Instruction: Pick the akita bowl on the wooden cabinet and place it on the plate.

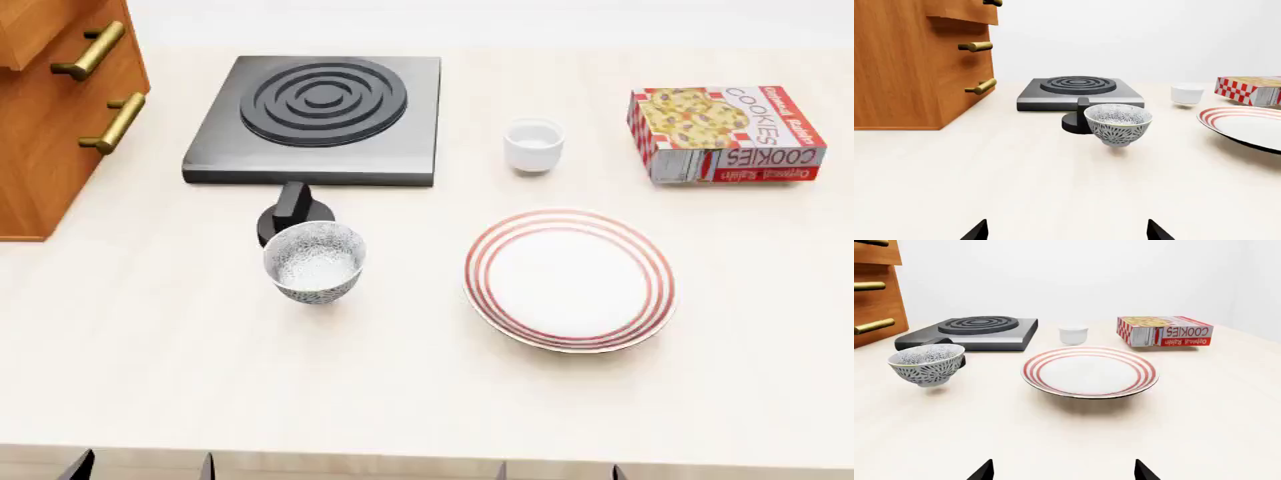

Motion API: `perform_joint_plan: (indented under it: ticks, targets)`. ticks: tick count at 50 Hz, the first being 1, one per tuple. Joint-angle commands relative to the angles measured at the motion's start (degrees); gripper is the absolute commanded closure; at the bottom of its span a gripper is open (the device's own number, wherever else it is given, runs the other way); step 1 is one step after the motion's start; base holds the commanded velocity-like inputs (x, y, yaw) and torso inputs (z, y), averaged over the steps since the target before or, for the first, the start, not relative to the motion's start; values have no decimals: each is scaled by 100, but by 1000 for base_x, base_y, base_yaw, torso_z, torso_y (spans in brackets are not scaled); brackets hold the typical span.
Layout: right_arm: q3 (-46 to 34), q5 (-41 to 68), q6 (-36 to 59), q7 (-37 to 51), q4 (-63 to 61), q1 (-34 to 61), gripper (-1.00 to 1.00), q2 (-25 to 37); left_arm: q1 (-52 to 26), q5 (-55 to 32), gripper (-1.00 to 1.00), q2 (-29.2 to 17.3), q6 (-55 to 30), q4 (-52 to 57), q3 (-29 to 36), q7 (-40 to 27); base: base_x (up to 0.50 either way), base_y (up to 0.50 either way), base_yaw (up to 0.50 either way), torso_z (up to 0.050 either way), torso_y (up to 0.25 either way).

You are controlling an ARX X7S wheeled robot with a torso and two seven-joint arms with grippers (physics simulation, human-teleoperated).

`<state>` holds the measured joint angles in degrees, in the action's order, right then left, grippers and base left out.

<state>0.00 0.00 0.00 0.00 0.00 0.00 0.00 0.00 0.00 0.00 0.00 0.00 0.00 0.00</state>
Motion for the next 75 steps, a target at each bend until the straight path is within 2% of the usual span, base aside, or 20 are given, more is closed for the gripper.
perform_joint_plan:
  ticks: [1, 42, 53, 59, 62, 75]
  targets:
    - [-110, 143, -13, 55, -16, -2, -100, 95, -51, -114, -100, -96, -20, -46, 87, -89, 0, 0, 0, 0, 0]
    - [-538, 515, 8, 575, -148, -19, -100, 507, -76, -545, -100, -485, 74, -112, 522, -602, 0, 2, 0, 0, 0]
    - [-602, 615, 38, 665, -149, -3, -100, 569, -111, -606, -100, -552, 58, -147, 605, -694, 0, 451, 0, 0, 0]
    - [-609, 710, -20, 694, -132, 0, -100, 593, -73, -628, -100, -597, 129, -95, 664, -719, 0, 49, 0, 0, 0]
    - [-629, 728, -40, 711, -131, 2, -100, 609, 16, -716, -100, -648, 406, -39, 701, -595, 0, 0, 0, 24, 5]
    - [-695, 809, -78, 786, -122, 11, -100, 674, -48, -722, -100, -703, 254, -75, 784, -724, 0, 0, 0, 50, 59]
